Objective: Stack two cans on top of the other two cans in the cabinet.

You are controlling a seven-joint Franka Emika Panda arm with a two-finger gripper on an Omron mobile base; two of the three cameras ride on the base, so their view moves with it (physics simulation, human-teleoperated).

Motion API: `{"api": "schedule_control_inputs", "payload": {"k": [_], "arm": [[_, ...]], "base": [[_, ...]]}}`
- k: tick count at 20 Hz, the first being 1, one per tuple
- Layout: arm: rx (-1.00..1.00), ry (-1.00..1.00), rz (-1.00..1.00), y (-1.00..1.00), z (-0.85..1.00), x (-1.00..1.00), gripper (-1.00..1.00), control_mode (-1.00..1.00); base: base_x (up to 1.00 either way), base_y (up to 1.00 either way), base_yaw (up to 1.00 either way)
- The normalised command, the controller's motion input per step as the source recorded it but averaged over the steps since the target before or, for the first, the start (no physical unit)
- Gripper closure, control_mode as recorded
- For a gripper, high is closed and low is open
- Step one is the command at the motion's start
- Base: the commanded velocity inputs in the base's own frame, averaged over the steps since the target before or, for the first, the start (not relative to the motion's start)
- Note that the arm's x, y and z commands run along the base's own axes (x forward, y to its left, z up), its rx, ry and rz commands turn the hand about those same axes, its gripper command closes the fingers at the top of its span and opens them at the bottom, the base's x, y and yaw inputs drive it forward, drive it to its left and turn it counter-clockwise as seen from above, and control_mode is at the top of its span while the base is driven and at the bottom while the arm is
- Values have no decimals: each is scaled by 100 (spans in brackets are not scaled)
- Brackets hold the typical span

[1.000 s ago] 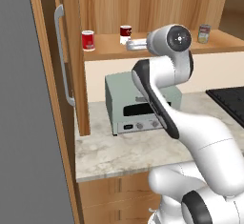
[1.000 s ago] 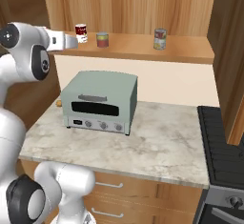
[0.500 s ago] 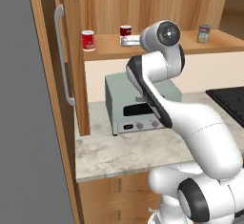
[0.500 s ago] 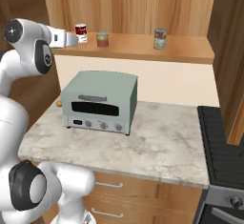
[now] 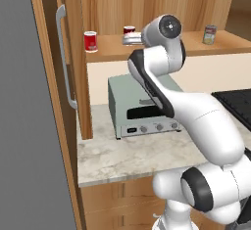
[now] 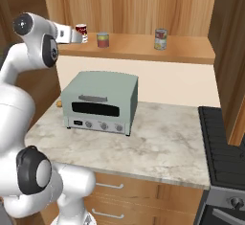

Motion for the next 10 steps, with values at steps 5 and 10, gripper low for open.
{"api": "schedule_control_inputs", "payload": {"k": [5, 10], "arm": [[4, 11, 1, 0, 0, 33, -100, -100], [1, 5, 0, 3, 0, 31, -100, -100]], "base": [[0, 0, 0], [0, 0, 0]]}}
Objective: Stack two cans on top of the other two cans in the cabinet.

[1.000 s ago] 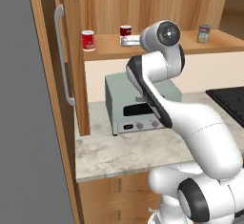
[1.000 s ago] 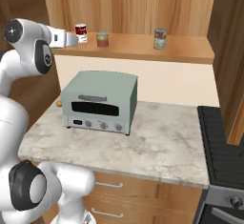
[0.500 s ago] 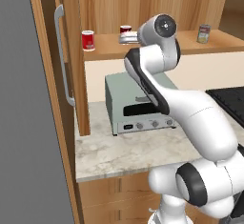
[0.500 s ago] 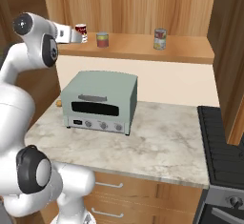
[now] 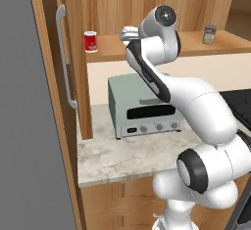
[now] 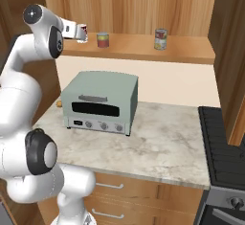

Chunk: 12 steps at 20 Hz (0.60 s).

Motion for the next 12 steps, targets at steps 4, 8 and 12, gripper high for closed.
{"api": "schedule_control_inputs", "payload": {"k": [4, 8, 12], "arm": [[0, 1, 0, 0, 0, 30, -100, -100], [0, 0, 0, 6, -17, 28, -100, -100], [0, -1, 0, 1, -13, 34, -100, -100]], "base": [[0, 0, 0], [0, 0, 0], [0, 0, 0]]}}
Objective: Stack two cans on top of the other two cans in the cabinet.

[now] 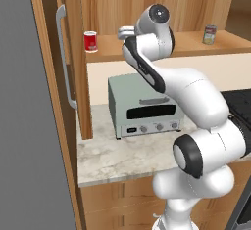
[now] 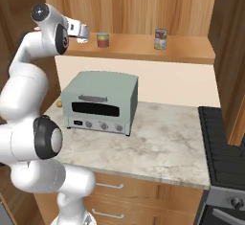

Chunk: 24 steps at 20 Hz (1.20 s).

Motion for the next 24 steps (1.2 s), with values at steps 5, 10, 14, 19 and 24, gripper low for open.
{"api": "schedule_control_inputs", "payload": {"k": [5, 10, 14, 19, 24], "arm": [[0, 0, 0, 5, -2, 30, -100, -100], [0, 0, 0, 6, 0, 29, -100, -100], [0, 0, 0, 8, 0, 24, -100, -100], [0, 0, 0, 2, 0, 10, -100, -100], [-2, 0, 0, 0, -1, 19, -100, -100]], "base": [[0, 0, 0], [0, 0, 0], [0, 0, 0], [0, 0, 0], [0, 0, 0]]}}
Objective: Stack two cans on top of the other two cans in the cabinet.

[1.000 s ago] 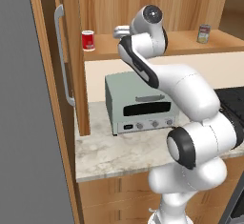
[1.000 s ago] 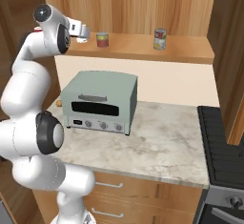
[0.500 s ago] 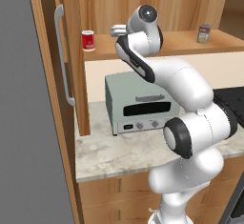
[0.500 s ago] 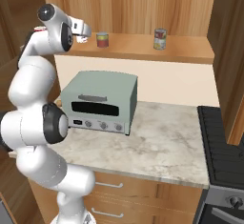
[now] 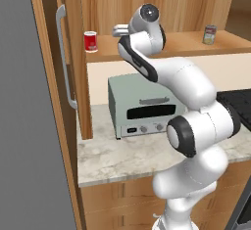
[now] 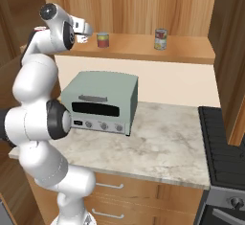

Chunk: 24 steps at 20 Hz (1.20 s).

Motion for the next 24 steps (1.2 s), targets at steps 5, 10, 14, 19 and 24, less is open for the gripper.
{"api": "schedule_control_inputs", "payload": {"k": [5, 10, 14, 19, 24], "arm": [[0, 0, 0, 0, -4, 17, -100, -100], [0, 2, 0, 1, -2, 6, -100, -100], [0, 9, 0, 0, -6, 6, -100, -100], [0, 2, 0, 2, -7, 14, -100, -100], [0, 0, 0, 2, -4, 18, -100, -100]], "base": [[0, 0, 0], [0, 0, 0], [0, 0, 0], [0, 0, 0], [0, 0, 0]]}}
